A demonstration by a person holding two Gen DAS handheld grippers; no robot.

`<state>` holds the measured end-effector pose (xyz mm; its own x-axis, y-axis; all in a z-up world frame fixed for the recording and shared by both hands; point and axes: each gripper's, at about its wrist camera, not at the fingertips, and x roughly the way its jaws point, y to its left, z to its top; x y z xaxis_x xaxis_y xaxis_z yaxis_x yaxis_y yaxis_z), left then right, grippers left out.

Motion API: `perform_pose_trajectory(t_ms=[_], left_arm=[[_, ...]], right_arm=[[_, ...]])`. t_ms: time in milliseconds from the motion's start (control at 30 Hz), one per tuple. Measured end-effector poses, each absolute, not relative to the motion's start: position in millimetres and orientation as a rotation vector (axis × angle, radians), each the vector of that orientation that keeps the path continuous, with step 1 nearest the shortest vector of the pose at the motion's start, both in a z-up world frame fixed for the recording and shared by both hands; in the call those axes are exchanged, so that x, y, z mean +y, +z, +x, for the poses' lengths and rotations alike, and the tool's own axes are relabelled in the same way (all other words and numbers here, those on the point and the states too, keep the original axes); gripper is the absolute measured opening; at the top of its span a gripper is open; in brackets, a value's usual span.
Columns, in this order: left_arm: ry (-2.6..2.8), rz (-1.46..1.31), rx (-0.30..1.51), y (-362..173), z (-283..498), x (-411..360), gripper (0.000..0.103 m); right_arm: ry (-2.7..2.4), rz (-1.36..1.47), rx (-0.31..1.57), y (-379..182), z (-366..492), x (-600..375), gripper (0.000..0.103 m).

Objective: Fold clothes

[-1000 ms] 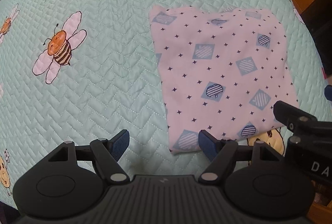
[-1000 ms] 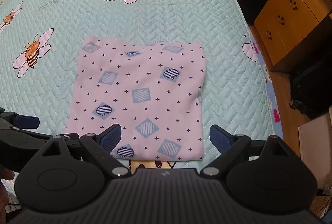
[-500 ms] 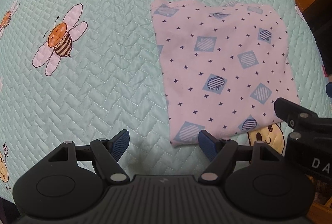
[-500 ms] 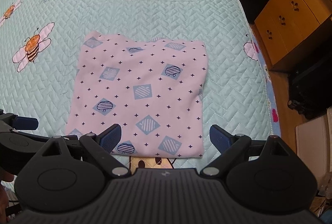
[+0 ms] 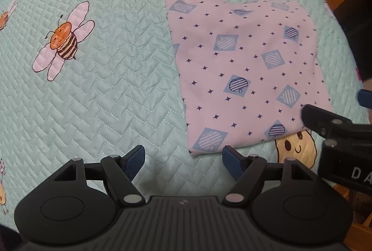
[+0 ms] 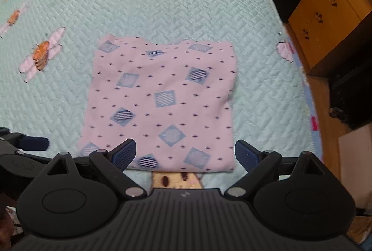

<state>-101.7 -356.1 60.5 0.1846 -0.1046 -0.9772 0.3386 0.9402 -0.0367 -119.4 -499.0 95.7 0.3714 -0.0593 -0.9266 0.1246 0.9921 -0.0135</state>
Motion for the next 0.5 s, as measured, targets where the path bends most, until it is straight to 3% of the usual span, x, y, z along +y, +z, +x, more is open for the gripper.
perform_pose_trajectory(t_ms=[100,267,333,500], left_arm=[[-0.377,0.171,1.271,68,-107,-341,0.076],[-0.443,0.185,1.076,89,-118,-299,0.076],[-0.455,0.183,0.970,104,-128,-276,0.076],[-0.410,0.200,0.587,156,-173,-209,0.080]], right_arm=[[-0.063,0.181,1.084,100,-131,-499,0.092],[0.035,0.477,0.671,118,-184,-493,0.093],[0.023,0.531,0.530,121,-210,-479,0.102],[-0.035,0.499,0.436,113,-245,-420,0.103]])
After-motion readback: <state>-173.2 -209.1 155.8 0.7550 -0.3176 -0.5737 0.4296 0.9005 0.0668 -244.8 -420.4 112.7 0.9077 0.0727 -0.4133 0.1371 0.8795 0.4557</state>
